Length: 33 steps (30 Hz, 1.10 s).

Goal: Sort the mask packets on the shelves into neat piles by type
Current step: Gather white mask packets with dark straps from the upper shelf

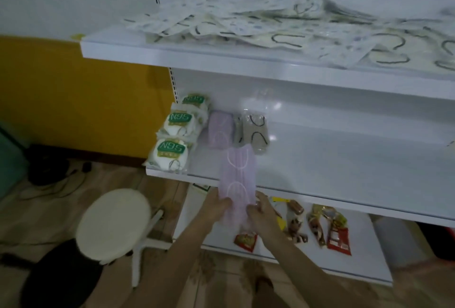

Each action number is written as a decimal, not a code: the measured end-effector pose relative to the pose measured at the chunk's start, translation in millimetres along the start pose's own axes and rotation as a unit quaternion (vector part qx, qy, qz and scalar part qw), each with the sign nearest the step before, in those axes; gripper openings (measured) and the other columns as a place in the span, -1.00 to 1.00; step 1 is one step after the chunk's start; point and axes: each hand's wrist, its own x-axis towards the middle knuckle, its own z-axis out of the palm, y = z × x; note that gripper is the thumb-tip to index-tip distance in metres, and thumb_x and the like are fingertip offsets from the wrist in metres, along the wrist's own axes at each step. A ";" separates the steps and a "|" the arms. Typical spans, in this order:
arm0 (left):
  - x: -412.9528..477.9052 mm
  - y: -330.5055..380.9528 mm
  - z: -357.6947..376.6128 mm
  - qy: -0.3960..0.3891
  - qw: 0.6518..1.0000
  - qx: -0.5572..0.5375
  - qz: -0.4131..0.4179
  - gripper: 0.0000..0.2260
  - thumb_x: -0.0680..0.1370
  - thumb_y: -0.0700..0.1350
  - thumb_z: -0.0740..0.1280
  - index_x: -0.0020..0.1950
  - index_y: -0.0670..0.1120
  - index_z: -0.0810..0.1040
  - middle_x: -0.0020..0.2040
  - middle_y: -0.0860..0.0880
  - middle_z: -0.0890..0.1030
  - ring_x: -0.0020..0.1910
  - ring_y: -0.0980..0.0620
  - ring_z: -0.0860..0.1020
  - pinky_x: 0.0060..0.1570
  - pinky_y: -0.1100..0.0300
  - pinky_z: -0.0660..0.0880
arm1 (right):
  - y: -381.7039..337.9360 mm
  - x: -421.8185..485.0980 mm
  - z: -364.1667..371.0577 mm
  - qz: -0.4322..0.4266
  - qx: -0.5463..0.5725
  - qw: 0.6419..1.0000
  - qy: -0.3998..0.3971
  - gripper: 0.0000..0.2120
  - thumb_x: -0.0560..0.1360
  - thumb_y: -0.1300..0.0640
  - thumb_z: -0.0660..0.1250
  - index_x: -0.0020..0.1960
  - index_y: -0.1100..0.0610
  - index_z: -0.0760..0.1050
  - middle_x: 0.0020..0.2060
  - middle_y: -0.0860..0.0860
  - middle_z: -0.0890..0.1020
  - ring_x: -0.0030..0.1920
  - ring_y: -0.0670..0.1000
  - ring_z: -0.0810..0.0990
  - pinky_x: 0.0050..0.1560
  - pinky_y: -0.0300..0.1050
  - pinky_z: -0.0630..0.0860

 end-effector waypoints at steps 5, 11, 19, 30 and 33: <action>57.4 8.8 -7.9 0.085 0.996 0.016 0.035 -0.53 0.46 -0.40 0.28 0.36 -0.23 0.33 0.15 -0.22 0.51 0.04 -0.09 0.51 -0.09 0.14 0.46 | -9.0 53.3 8.8 0.041 0.051 0.997 -0.027 -0.61 0.54 0.27 0.19 0.36 0.15 0.31 0.07 0.24 0.58 -0.01 0.21 0.61 0.02 0.14 0.54; 151.4 59.0 -26.0 0.157 0.983 0.056 0.076 -0.48 0.46 -0.35 0.26 0.41 -0.14 0.29 0.27 -0.16 0.46 0.19 -0.12 0.47 0.07 0.12 0.46 | -20.8 132.9 -10.6 0.043 0.070 0.997 0.006 -0.60 0.57 0.27 0.19 0.39 0.19 0.25 -0.04 0.07 0.50 -0.07 0.07 0.49 -0.14 -0.19 0.44; 269.9 81.0 -39.4 0.179 0.966 0.169 0.084 -0.46 0.51 -0.26 0.25 0.48 -0.11 0.21 0.38 -0.14 0.39 0.32 -0.16 0.40 0.23 0.00 0.43 | -27.3 262.9 -70.4 0.025 -0.035 0.996 0.084 -0.47 0.55 0.20 0.26 0.47 0.14 0.17 0.40 0.18 0.31 0.29 0.14 0.41 0.11 -0.12 0.39; 317.3 49.3 -14.9 0.199 0.854 0.472 0.090 -0.62 0.57 -0.11 0.15 0.39 -0.10 0.29 0.43 -0.29 0.14 0.36 -0.22 0.24 0.30 0.00 0.22 | -18.3 339.3 -57.1 0.101 -0.021 0.994 -0.036 -0.40 0.53 0.29 0.24 0.49 0.17 0.08 0.31 0.12 0.39 0.30 0.19 0.40 0.20 -0.04 0.39; 320.0 45.7 -17.4 0.187 0.854 0.478 0.086 -0.66 0.57 -0.11 0.15 0.34 -0.10 0.32 0.43 -0.28 0.13 0.36 -0.24 0.24 0.28 -0.01 0.24 | -22.0 344.6 -44.5 0.086 -0.043 0.994 -0.044 -0.52 0.50 0.33 0.23 0.39 0.18 0.23 0.24 0.17 0.47 0.19 0.18 0.48 0.20 0.07 0.46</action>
